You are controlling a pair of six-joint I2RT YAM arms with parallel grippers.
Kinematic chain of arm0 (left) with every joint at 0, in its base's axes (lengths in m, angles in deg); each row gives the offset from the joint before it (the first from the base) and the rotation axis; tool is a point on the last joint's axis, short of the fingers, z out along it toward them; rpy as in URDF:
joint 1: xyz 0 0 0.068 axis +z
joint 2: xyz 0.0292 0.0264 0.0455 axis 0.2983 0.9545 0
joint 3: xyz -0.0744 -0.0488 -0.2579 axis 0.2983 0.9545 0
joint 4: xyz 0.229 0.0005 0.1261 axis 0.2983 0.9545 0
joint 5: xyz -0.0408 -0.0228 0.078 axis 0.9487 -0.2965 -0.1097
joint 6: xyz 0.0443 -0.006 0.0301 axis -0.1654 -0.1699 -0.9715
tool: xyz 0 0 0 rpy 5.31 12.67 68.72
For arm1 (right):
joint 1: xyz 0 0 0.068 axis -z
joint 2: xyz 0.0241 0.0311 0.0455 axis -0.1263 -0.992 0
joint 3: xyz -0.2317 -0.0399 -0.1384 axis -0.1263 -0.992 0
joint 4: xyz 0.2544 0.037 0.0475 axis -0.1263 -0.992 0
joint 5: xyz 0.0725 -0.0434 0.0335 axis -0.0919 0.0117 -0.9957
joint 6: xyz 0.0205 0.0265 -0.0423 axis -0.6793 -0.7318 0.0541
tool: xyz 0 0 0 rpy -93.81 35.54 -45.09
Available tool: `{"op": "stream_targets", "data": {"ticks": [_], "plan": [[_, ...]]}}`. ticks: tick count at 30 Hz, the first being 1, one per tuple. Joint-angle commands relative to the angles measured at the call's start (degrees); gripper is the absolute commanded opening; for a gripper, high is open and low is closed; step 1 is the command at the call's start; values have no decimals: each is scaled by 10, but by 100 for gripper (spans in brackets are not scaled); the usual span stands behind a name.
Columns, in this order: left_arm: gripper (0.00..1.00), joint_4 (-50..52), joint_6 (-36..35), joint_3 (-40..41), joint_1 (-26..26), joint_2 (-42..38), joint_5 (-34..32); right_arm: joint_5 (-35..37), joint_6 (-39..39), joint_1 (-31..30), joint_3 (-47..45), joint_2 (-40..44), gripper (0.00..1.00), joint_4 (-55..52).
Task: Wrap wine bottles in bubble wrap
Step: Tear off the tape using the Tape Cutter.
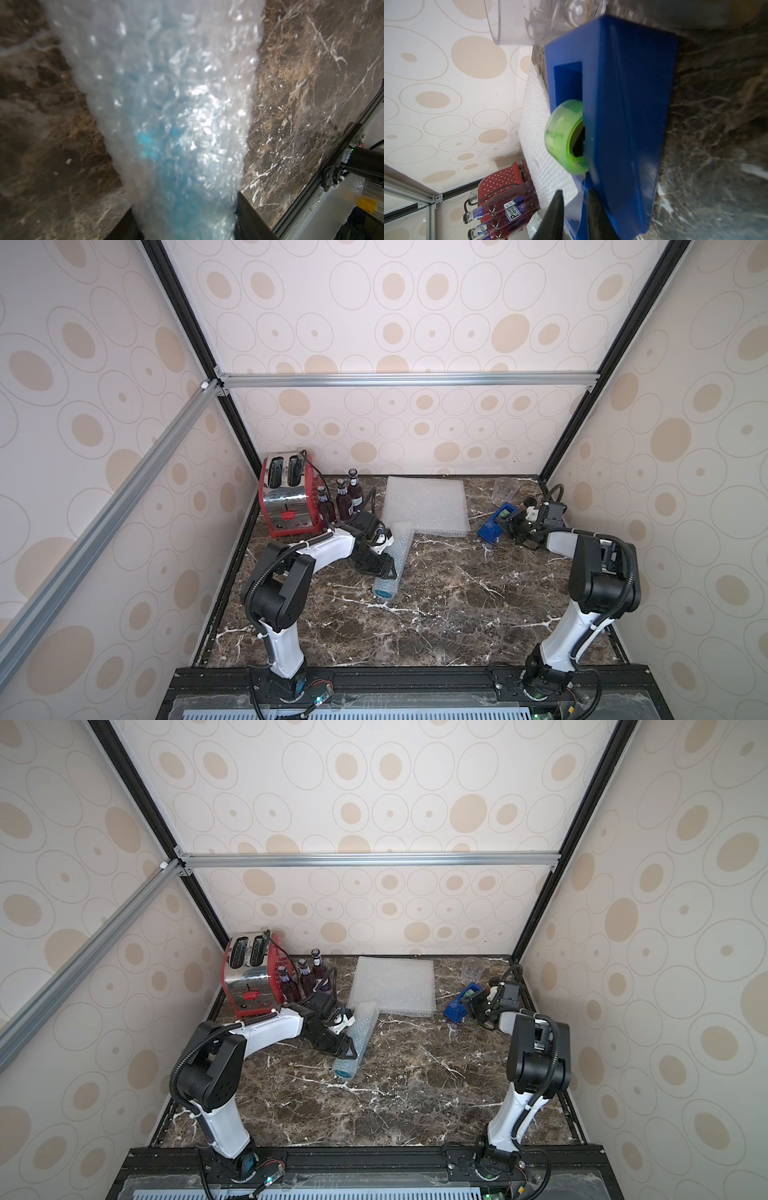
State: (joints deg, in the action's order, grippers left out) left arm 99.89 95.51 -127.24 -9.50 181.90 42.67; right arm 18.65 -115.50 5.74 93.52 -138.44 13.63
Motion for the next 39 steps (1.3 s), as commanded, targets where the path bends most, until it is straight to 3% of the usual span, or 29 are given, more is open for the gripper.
{"op": "stream_targets", "data": {"ticks": [1,12,18,27,32,39], "plan": [[57,42,-11,14,-2,36,-65,5,-15,-5,11,-18,23,11],[57,42,-10,14,-4,38,-65,12,-27,-16,10,-31,17,29],[57,42,-11,14,-3,38,-66,14,-33,-16,5,-33,10,40],[57,42,-12,13,-5,42,-65,14,-34,-17,-5,-28,11,45],[57,42,-11,13,-5,41,-66,12,-37,-17,-6,-24,0,48],[58,42,-12,12,-4,41,-67,6,-65,-16,11,-13,0,56]]}}
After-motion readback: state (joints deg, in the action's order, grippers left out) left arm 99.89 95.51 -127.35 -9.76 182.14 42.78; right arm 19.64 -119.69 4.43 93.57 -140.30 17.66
